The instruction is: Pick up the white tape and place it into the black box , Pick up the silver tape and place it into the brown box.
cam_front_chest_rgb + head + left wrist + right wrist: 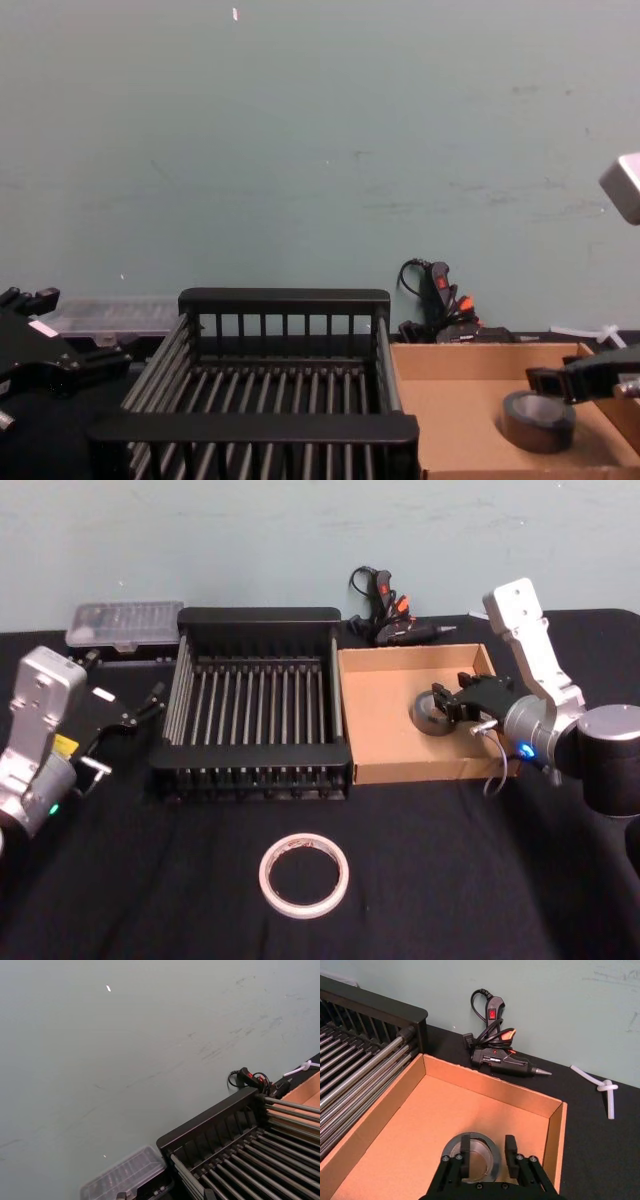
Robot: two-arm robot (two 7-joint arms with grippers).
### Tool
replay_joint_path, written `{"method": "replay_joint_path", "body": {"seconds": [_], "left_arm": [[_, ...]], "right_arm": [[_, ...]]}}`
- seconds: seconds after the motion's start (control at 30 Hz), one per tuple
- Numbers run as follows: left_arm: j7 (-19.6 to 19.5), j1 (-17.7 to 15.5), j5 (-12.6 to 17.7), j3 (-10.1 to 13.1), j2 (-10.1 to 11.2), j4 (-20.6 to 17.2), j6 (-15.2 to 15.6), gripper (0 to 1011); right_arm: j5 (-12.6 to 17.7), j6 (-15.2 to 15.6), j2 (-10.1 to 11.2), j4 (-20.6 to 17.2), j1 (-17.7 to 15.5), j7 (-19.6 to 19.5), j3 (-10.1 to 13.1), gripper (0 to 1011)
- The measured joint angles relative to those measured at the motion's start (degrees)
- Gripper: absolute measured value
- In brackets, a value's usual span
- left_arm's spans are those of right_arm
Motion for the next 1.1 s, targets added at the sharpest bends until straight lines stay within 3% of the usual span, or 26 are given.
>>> {"method": "replay_joint_path", "body": {"seconds": [0.63, 1.1], "left_arm": [[0.0, 0.0, 0.0, 0.0, 0.0, 0.0, 0.0, 1001], [0.0, 0.0, 0.0, 0.0, 0.0, 0.0, 0.0, 1001]], "right_arm": [[0.2, 0.1, 0.1, -0.2, -0.1, 0.0, 0.0, 984], [0.2, 0.1, 0.1, -0.2, -0.1, 0.0, 0.0, 1002]]}}
